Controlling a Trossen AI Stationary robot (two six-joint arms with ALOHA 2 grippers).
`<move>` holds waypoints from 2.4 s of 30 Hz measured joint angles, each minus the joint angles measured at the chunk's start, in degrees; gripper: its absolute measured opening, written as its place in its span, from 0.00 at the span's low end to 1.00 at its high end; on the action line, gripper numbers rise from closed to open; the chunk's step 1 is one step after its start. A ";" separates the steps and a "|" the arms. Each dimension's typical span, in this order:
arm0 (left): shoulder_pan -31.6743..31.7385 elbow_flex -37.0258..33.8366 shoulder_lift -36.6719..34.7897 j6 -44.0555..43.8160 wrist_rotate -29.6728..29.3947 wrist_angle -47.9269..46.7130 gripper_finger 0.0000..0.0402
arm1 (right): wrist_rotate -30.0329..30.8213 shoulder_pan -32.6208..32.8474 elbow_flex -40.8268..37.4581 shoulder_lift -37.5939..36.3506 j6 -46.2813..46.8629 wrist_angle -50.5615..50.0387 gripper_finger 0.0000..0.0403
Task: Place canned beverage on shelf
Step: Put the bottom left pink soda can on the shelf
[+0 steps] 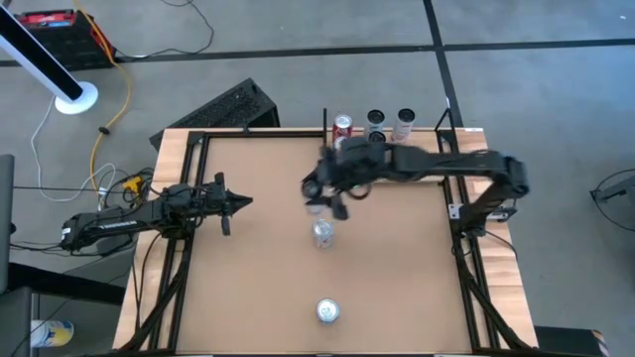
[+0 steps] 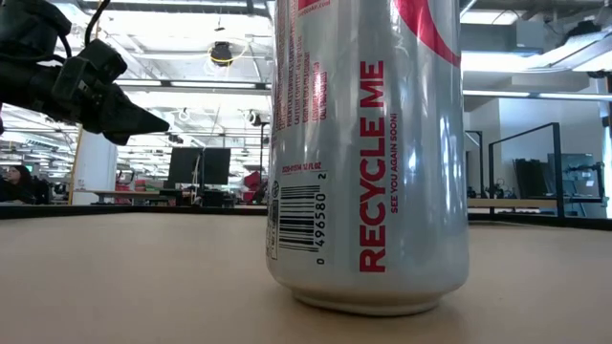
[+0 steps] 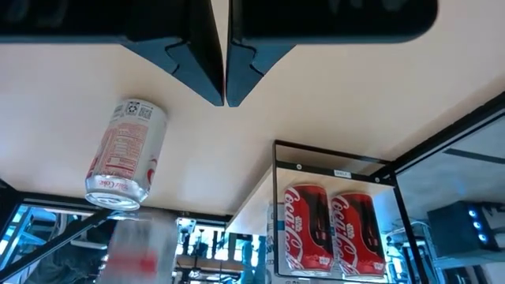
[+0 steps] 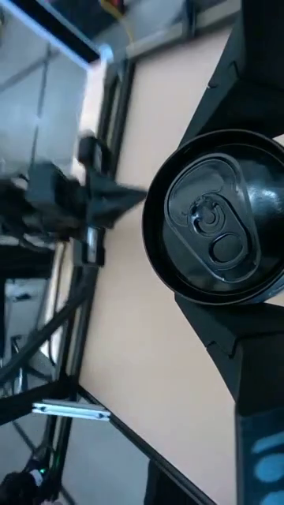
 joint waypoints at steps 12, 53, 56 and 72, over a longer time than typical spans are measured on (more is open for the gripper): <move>0.01 0.00 0.01 -0.89 0.09 -0.01 0.00 | 21.06 -4.42 -14.63 -28.13 5.32 -17.75 0.69; 0.01 -0.02 0.01 -0.97 1.07 -0.19 0.00 | 18.63 -37.18 -53.13 -41.43 13.16 10.40 0.69; 0.02 -0.02 0.00 -1.33 1.07 -0.19 0.00 | 18.59 -37.16 -53.13 -41.43 12.25 10.30 0.69; 0.00 -0.02 0.00 -1.33 1.84 -0.19 0.00 | 19.99 -37.16 -52.78 -41.40 10.32 9.28 0.93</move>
